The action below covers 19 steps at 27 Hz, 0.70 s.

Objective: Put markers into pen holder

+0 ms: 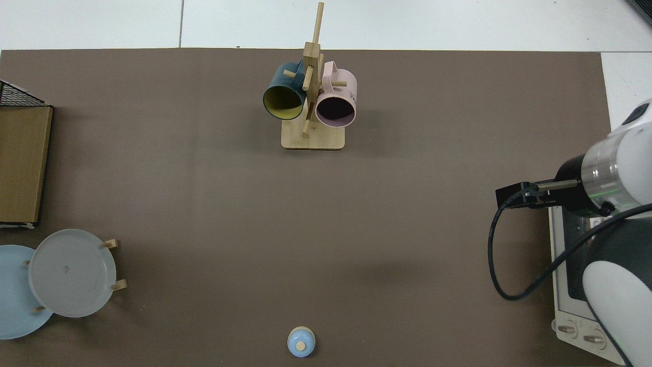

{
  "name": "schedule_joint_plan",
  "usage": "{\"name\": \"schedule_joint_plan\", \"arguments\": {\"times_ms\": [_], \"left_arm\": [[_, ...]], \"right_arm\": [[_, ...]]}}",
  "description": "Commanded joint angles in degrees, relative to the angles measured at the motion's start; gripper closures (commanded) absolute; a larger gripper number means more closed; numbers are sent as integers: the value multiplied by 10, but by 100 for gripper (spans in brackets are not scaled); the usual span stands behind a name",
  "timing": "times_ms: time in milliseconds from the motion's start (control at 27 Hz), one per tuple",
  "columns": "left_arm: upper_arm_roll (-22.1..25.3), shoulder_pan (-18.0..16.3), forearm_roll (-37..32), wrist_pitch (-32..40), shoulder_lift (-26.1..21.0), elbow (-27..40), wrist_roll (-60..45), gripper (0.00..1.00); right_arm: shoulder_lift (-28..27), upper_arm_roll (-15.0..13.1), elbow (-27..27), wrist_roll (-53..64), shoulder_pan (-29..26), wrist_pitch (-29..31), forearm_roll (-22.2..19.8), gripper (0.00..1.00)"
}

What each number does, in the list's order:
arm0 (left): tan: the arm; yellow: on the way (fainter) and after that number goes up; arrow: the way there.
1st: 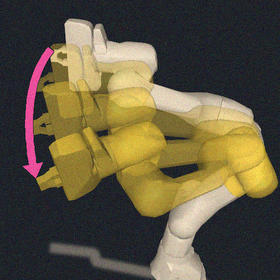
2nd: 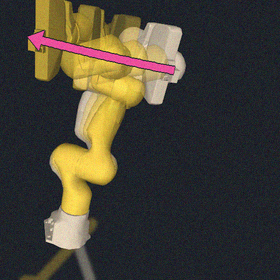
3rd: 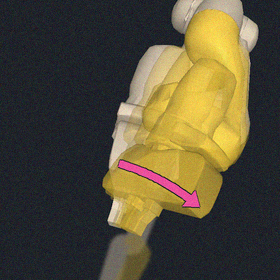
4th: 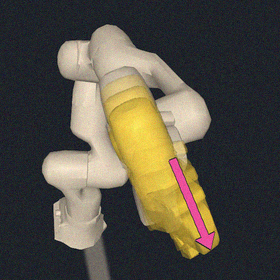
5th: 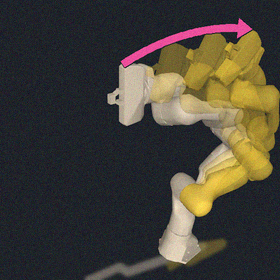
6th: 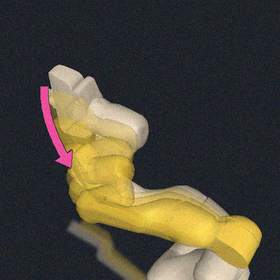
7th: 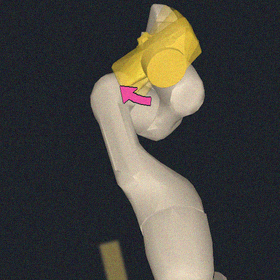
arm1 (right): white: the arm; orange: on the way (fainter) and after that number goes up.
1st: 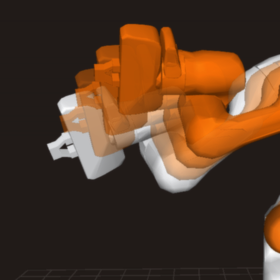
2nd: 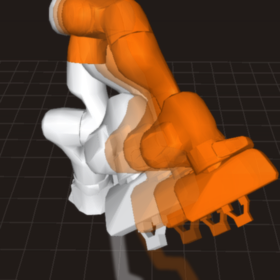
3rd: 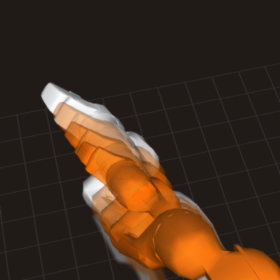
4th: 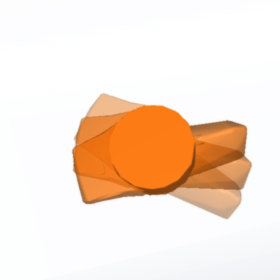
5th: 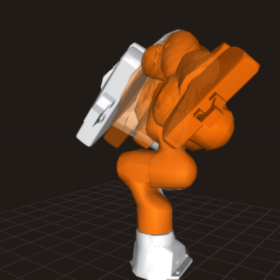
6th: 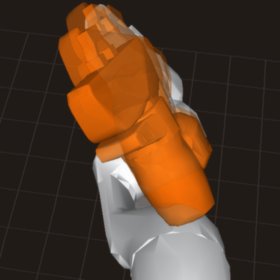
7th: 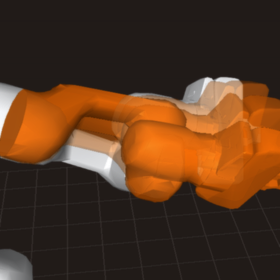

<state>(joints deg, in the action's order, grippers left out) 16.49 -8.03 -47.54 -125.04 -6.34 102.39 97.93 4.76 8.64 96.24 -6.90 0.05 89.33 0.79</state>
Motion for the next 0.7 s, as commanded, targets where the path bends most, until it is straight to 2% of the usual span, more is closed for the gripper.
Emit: {"name": "schedule_joint_plan", "arguments": {"times_ms": [0, 666], "left_arm": [[-1, -9, 9, -25, 5, 20, 8, 100], [-1, -11, 17, -27, 4, 29, 7, 100]], "right_arm": [[10, 3, 15, 10, -8, 17, 11, 0], [10, 3, 15, 10, -9, 16, 11, 0]]}}
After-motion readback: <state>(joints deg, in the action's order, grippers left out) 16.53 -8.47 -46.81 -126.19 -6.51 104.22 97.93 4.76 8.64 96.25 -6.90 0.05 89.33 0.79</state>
